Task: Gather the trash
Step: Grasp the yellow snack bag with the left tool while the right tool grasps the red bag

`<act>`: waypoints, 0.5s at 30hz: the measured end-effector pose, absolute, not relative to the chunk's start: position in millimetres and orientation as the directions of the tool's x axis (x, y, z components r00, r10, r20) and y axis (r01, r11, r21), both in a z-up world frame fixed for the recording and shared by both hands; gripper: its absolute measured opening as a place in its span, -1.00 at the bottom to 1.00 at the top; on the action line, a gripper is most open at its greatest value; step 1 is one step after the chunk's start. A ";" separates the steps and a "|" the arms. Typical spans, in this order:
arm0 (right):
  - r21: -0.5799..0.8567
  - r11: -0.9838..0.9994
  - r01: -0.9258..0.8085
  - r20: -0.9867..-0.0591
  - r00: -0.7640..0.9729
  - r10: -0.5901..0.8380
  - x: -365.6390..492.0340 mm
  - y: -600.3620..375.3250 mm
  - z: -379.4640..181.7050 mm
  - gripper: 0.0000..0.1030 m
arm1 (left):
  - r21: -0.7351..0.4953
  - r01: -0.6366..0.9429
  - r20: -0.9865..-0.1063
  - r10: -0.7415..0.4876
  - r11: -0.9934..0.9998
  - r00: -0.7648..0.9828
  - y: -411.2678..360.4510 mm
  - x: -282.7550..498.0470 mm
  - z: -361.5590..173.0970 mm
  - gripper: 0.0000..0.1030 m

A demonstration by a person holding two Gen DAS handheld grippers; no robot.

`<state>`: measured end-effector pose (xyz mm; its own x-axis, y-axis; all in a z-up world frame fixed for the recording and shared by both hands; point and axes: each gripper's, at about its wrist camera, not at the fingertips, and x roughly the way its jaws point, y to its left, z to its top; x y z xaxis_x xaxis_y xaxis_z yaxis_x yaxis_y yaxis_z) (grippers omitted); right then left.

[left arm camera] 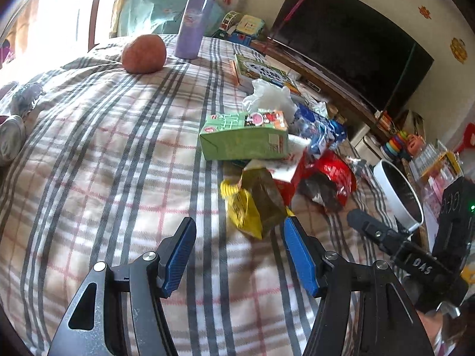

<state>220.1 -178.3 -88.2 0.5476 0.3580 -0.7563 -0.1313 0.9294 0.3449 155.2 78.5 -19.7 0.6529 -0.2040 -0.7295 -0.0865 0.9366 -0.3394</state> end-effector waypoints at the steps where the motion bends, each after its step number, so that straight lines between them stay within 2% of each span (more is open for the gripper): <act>1: 0.343 0.930 -0.132 -0.758 0.545 0.357 222.6 -177.0 -89.3 0.53 | -0.345 -0.088 -0.726 -0.206 0.934 0.656 79.4 157.5 -19.3 0.19; 3: 0.342 0.930 -0.133 -0.763 0.538 0.358 227.4 -175.8 -92.0 0.40 | -0.346 -0.089 -0.723 -0.205 0.934 0.660 81.7 160.7 -21.8 0.18; 7: 0.339 0.931 -0.135 -0.774 0.522 0.357 236.5 -172.4 -98.9 0.27 | -0.335 -0.091 -0.731 -0.198 0.938 0.653 82.8 170.0 -30.4 0.14; 10: 0.333 0.935 -0.125 -0.781 0.519 0.348 242.8 -172.9 -103.5 0.10 | -0.338 -0.089 -0.741 -0.207 0.937 0.639 82.0 176.4 -37.6 -0.23; 11: 0.332 0.936 -0.121 -0.781 0.520 0.345 244.3 -173.7 -104.7 -0.04 | -0.343 -0.083 -0.746 -0.218 0.936 0.629 81.5 179.1 -41.4 -0.41; 12: 0.330 0.936 -0.119 -0.781 0.522 0.342 244.8 -174.0 -105.3 -0.22 | -0.345 -0.081 -0.749 -0.222 0.935 0.624 80.2 181.1 -43.4 -0.51; 13: 0.326 0.938 -0.119 -0.781 0.525 0.339 245.8 -174.6 -106.0 -0.34 | -0.345 -0.074 -0.751 -0.228 0.936 0.620 79.0 182.4 -45.9 -0.57; 14: 0.325 0.938 -0.122 -0.781 0.525 0.338 246.4 -174.8 -106.6 -0.61 | -0.345 -0.069 -0.751 -0.232 0.936 0.618 77.5 182.2 -46.7 -0.70; 15: 0.324 0.938 -0.123 -0.781 0.524 0.339 246.4 -175.2 -107.2 -0.71 | -0.343 -0.062 -0.750 -0.233 0.937 0.619 75.8 181.8 -46.9 -0.72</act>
<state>246.4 -175.2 -107.2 0.5243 0.3391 -0.7811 -0.1231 0.9379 0.3245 181.8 75.8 -46.9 0.6191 -0.2334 -0.7498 -0.0618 0.9373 -0.3429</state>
